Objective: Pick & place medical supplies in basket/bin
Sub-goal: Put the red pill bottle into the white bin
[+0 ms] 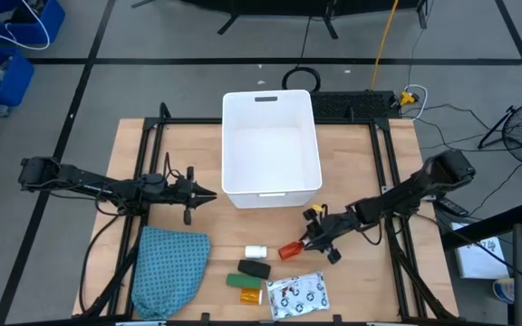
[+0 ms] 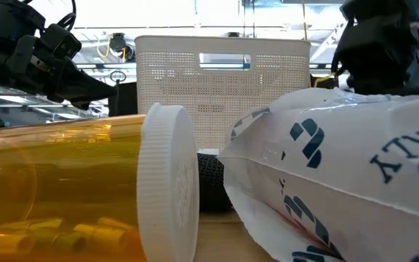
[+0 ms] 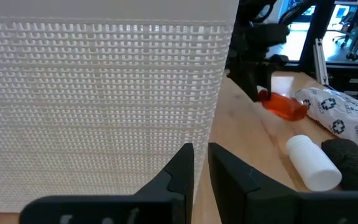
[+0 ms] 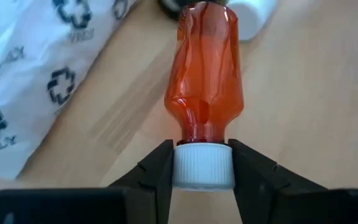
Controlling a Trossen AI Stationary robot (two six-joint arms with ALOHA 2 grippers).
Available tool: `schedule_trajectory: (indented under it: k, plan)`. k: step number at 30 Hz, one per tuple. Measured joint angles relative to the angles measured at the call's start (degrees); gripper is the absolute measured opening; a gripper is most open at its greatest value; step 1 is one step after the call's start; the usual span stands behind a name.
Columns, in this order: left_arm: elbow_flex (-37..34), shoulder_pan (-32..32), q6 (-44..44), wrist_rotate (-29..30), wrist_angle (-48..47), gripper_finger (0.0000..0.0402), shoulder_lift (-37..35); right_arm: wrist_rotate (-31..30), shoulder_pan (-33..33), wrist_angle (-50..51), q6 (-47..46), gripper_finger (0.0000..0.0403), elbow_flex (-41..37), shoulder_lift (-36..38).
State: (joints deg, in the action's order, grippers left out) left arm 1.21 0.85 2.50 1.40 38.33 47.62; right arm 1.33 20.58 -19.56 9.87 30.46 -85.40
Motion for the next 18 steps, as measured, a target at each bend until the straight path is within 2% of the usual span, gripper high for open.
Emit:
schedule_trajectory:
  k: [7,12,18]
  plan:
    - [0.00,0.01,0.22,-0.04,0.00,0.0051,0.00,0.13,0.05,0.75,-0.21,0.0122,0.43,10.52]
    - [0.00,0.01,0.31,-0.04,-0.13,0.0051,0.00,-0.34,0.94,6.53,-2.02,0.0121,4.65,20.27]
    - [0.00,-0.01,0.97,-0.04,-0.27,0.0051,0.00,-11.01,0.42,22.81,2.92,0.0123,14.47,31.37]
